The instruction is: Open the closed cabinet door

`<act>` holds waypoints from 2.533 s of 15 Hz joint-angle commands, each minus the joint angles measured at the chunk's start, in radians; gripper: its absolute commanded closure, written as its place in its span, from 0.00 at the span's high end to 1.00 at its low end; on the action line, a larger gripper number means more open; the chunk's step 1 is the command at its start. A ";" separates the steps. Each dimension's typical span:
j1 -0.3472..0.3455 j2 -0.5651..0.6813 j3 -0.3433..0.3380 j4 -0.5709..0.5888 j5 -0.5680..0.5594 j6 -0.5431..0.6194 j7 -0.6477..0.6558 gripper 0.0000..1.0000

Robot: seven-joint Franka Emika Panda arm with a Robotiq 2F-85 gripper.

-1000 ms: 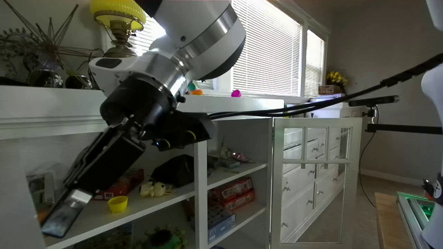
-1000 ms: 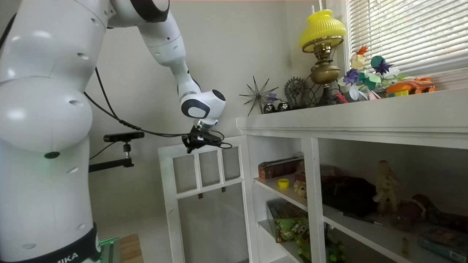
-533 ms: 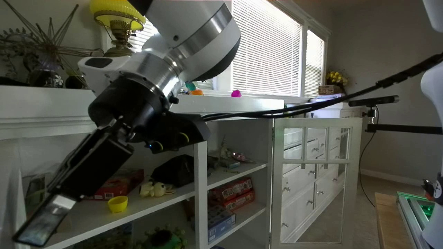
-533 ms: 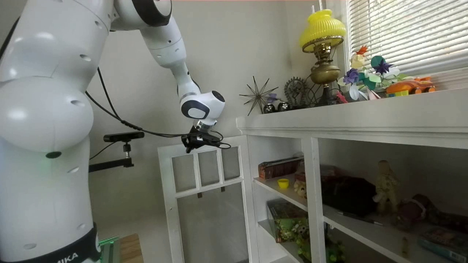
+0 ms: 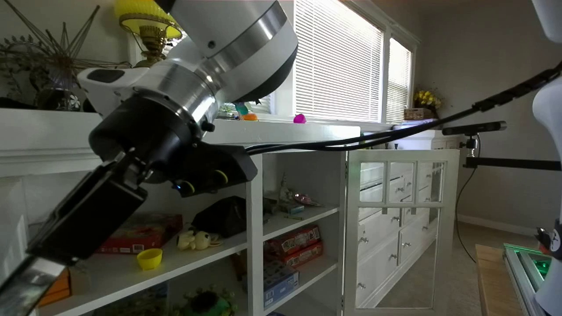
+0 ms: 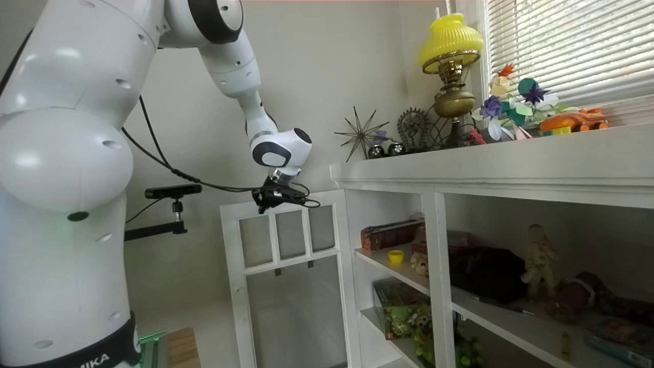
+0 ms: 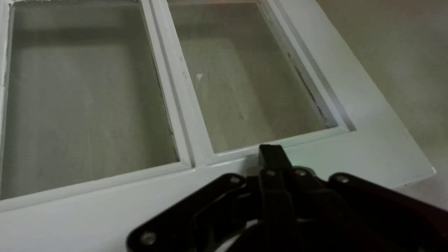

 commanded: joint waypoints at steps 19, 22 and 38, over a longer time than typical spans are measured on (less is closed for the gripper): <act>-0.177 -0.649 -0.207 -0.282 -0.805 -0.489 0.456 0.41; -0.176 -0.733 -0.345 -0.334 -0.614 -0.547 0.186 0.61; -0.196 -0.701 -0.360 -0.316 -0.606 -0.568 0.159 0.83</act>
